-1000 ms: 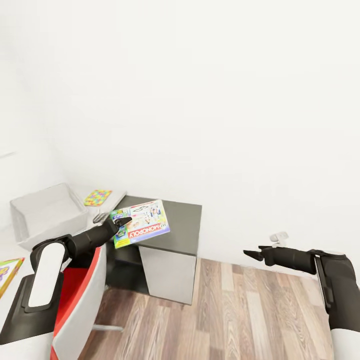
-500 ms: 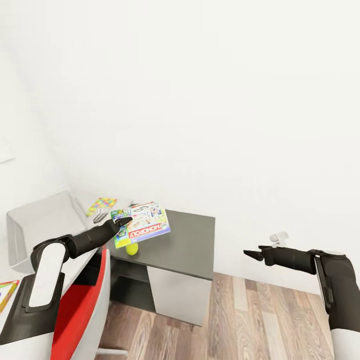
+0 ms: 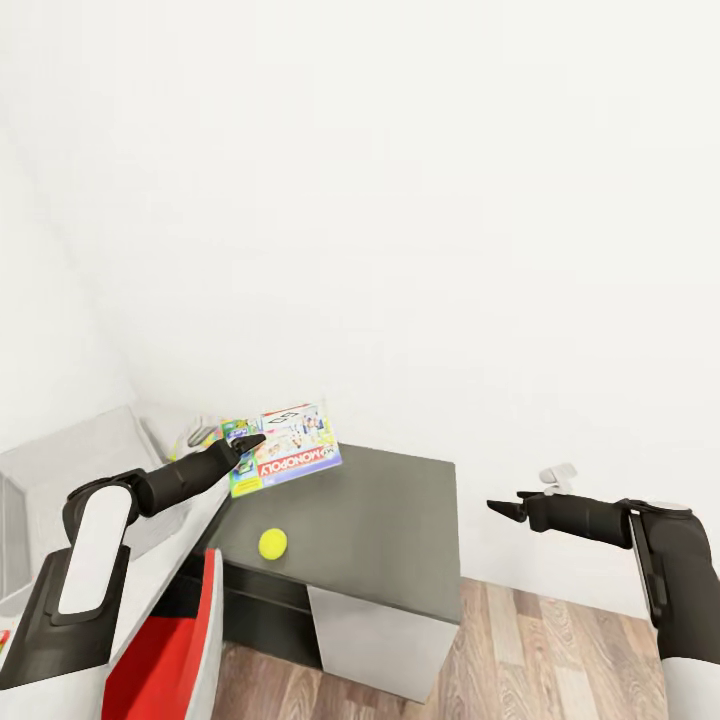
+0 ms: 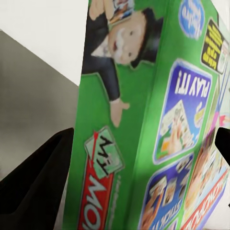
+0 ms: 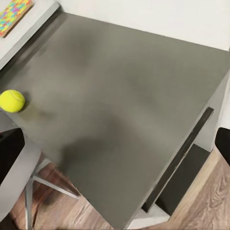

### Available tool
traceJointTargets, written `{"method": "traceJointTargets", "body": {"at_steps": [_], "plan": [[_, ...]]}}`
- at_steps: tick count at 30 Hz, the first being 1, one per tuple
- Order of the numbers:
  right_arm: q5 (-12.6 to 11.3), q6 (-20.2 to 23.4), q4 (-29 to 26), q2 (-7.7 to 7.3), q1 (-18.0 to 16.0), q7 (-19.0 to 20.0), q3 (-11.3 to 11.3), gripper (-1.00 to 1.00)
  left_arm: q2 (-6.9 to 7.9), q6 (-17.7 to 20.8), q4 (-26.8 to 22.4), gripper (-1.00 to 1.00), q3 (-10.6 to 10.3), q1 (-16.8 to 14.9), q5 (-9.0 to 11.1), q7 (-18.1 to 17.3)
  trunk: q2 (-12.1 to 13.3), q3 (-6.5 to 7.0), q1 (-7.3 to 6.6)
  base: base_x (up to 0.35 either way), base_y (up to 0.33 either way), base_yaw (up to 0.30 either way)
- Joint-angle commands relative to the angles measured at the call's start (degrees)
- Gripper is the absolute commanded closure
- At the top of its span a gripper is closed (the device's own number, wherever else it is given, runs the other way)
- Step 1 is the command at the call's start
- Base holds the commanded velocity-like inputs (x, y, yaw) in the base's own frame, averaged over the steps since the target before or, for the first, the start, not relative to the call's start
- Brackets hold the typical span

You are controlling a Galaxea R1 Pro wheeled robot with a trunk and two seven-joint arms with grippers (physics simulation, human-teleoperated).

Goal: Put all the toys in the child's room - the three board games (two on the bed and one on the table), the two jigsaw puzzles on the table, and the tennis ball on the table - inside the toy box on the table in the child's room.

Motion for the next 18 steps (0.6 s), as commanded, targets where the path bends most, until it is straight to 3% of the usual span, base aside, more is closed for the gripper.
{"method": "traceJointTargets", "body": {"at_steps": [1,7,18], "plan": [[0.5,0.4,-0.1,0.02,-0.1,0.5,-0.1,-1.0,0.0,0.2,0.0,1.0,0.0,-0.1,1.0,0.5,-0.1,-0.12,0.07,0.323,0.111,0.0],[0.5,0.4,-0.1,0.02,-0.1,0.5,-0.1,-1.0,-0.01,0.2,0.0,1.0,0.1,0.0,1.0,0.6,-0.1,-0.12,0.07,0.173,0.055,0.0],[0.5,0.4,-0.1,0.02,-0.1,0.5,-0.1,-1.0,-0.03,0.2,0.0,1.0,0.0,0.1,1.0,0.5,-0.1,-0.12,0.07,0.031,0.083,0.0]]}}
